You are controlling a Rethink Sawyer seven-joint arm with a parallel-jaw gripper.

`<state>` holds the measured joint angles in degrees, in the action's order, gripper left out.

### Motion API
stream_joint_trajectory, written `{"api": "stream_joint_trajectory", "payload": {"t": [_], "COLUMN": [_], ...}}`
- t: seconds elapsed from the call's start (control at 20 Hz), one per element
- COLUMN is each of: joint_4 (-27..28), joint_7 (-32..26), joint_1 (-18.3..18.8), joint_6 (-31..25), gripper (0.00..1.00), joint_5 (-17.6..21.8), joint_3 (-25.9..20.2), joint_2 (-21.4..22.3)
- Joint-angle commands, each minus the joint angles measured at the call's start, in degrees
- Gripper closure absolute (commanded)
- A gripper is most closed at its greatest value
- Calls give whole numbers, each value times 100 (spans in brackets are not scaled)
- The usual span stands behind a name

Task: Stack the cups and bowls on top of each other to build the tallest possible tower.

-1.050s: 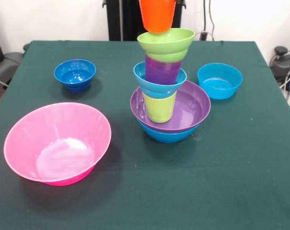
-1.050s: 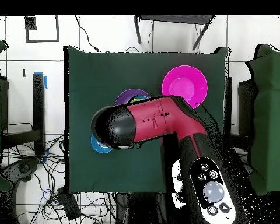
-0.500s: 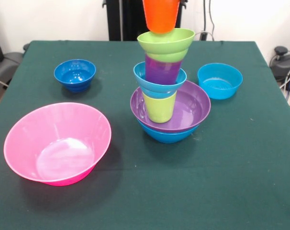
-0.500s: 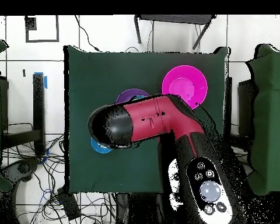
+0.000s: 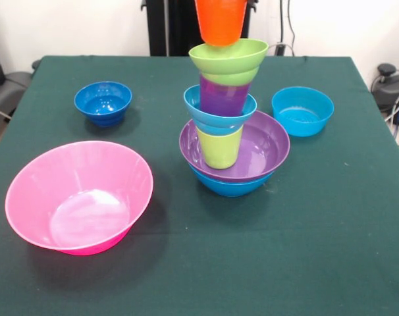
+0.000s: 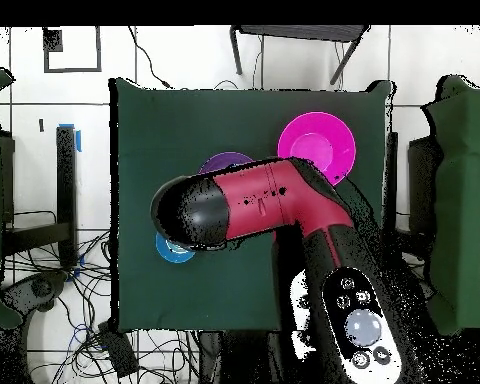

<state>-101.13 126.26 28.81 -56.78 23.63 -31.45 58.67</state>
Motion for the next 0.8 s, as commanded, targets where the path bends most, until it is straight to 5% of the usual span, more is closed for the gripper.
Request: {"api": "stream_joint_trajectory", "payload": {"t": [0.05, 0.8], "joint_4": [184, 242], "joint_7": [197, 261], "joint_1": [-129, -185], "joint_6": [351, 427], "gripper": [100, 100], "joint_5": [212, 175], "joint_3": [265, 298], "joint_2": [-384, -434]}}
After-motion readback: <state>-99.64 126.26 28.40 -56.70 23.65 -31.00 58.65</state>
